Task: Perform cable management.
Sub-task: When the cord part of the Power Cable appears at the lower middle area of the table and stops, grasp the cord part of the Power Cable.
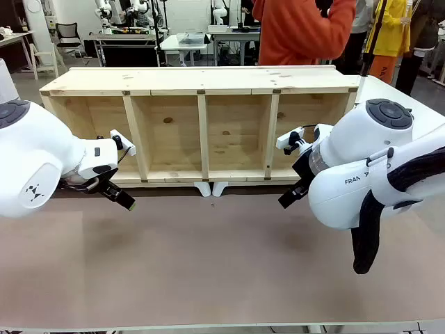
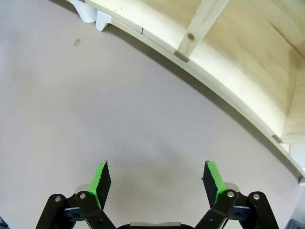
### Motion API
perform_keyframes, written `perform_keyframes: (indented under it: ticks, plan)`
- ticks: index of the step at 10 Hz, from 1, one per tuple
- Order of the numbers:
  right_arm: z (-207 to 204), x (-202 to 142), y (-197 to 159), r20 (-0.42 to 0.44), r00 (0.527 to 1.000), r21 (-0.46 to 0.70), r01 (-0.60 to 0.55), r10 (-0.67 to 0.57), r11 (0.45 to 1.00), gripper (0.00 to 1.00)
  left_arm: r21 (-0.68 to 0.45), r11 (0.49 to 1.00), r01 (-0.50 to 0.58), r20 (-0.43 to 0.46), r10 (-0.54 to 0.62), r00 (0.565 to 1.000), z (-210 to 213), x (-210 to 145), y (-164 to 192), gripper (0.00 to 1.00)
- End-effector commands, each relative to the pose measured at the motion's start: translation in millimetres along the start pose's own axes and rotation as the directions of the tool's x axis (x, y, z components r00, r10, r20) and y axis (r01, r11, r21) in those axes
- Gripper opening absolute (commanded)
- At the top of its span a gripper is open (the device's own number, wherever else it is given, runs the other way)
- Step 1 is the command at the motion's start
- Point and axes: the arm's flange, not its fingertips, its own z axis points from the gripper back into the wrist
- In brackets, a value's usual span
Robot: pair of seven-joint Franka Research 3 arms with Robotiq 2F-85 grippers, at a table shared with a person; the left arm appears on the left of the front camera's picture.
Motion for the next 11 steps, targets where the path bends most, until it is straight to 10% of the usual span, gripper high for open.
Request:
perform_keyframes:
  ticks: [1,11]
  plan:
    - [0.0,0.0,0.0,0.0,1.0,0.0,0.0,0.0,1.0,1.0,0.0,1.0,0.0,0.0,0.0,1.0,0.0,0.0,-0.1,1.0]
    - [0.0,0.0,0.0,0.0,1.0,0.0,0.0,0.0,1.0,1.0,0.0,1.0,0.0,0.0,0.0,1.0,0.0,0.0,-0.1,1.0]
